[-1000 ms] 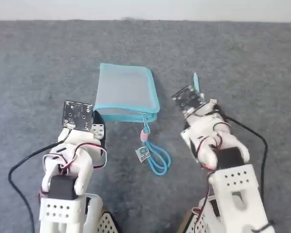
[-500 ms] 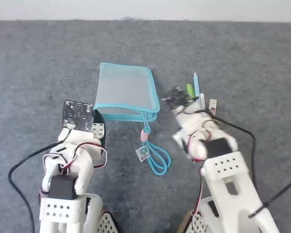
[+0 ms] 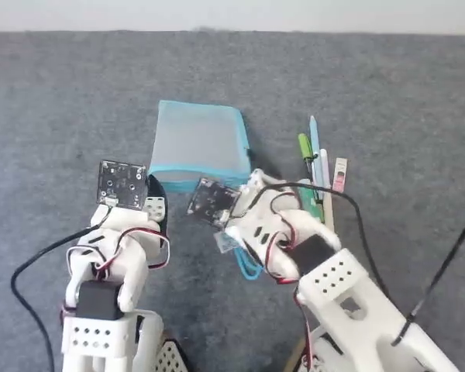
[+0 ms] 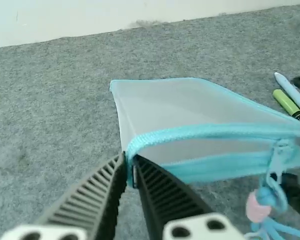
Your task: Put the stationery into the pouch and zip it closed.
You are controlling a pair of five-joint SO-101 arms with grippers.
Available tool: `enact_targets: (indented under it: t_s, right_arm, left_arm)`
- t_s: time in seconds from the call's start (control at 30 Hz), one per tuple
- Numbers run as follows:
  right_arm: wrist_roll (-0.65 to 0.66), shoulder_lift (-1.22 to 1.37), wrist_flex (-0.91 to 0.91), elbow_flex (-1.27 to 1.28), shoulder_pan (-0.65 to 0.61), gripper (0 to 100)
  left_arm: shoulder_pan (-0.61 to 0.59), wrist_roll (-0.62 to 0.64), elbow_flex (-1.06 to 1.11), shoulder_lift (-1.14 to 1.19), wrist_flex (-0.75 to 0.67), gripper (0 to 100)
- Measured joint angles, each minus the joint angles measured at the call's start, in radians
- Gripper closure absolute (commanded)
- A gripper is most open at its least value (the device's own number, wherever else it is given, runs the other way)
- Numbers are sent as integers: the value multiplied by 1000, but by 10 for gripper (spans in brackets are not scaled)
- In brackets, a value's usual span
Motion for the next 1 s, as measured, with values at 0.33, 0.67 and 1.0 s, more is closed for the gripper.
enact_targets:
  t_s: [0.33,0.67,1.0]
  right_arm:
    - [101,14,-20,0,17,888]
    - [12,14,-74,0,21,991]
    - [49,-18,74,-2,17,991]
  left_arm:
    - [5,2,0,0,0,988]
    - [-2,6,0,0,0,988]
    - [8,6,0,0,-3,984]
